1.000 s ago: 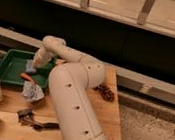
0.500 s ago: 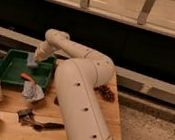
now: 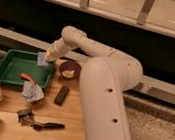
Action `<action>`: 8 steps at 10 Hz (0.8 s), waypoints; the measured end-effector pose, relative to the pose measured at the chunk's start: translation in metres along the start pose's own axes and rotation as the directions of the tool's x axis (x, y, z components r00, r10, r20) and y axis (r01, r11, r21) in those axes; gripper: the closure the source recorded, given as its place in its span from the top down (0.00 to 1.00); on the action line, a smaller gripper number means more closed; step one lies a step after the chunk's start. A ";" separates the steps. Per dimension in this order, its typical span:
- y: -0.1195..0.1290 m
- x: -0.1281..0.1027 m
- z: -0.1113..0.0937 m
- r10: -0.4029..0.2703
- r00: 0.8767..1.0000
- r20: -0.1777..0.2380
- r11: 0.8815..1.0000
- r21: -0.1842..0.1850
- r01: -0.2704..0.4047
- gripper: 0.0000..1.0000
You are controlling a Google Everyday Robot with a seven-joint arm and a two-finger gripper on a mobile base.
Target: Wipe table surface with sponge
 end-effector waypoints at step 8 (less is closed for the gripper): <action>-0.054 0.158 -0.102 0.279 0.947 -0.158 0.954 0.157 -0.255 0.00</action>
